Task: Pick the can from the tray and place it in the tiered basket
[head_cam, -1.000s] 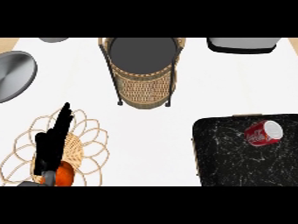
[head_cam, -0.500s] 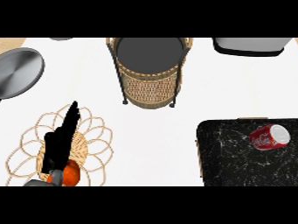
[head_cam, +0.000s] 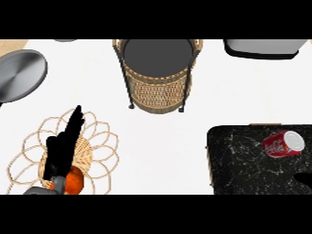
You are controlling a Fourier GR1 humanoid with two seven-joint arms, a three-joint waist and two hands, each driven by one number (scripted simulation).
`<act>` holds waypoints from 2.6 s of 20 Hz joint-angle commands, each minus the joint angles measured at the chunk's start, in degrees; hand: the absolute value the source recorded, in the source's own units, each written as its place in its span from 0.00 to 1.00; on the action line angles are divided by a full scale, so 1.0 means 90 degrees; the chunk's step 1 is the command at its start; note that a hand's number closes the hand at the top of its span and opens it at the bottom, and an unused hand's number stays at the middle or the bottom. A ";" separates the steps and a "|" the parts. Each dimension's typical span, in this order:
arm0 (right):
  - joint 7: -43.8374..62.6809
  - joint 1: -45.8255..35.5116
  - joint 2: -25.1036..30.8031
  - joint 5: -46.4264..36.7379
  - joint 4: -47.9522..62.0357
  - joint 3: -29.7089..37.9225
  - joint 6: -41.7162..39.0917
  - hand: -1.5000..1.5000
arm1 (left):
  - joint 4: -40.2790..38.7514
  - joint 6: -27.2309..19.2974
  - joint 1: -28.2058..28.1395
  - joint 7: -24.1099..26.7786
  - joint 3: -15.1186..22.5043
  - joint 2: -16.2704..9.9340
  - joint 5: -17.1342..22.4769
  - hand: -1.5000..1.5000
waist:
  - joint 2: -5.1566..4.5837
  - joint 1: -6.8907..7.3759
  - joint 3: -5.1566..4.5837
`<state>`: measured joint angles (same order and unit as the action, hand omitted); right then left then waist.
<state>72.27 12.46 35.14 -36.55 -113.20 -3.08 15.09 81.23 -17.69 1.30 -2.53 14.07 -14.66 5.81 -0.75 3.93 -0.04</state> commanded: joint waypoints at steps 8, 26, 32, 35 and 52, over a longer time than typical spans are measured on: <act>0.1442 -0.1746 -0.1401 -0.0814 0.1297 -0.0239 -0.1332 0.00 | -0.0212 0.0108 -0.0310 0.0075 -0.0093 0.0012 0.0035 0.50 | 0.0038 -0.0190 -0.0019; 0.1439 -0.3061 -0.2645 -0.1212 0.2590 0.0925 -0.3021 0.00 | -0.0097 -0.0035 -0.0506 0.0125 -0.0177 0.0241 -0.0054 0.50 | 0.0088 -0.0413 -0.0017; 0.1381 -0.3193 -0.3049 -0.1283 0.3026 0.1200 -0.2895 0.00 | 0.0084 -0.0310 -0.0515 -0.0049 -0.0028 0.0412 -0.0331 0.50 | 0.0085 -0.0412 -0.0002; 0.1438 -0.3210 -0.3285 -0.1453 0.3009 0.1315 -0.2941 0.00 | 0.0202 0.0008 -0.0936 0.0228 -0.0166 0.0225 -0.0114 0.50 | 0.0097 -0.0366 -0.0006; -0.0010 -0.3084 -0.3569 -0.2146 0.3358 0.1737 -0.2915 1.00 | -0.0200 0.0018 -0.0448 0.0009 -0.0306 0.0476 -0.0398 0.50 | 0.0078 -0.0436 0.0002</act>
<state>65.74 -13.73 2.50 -54.47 -84.69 12.69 -9.08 83.50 -17.57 -3.58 -2.41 10.93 -12.21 2.75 0.58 0.07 0.39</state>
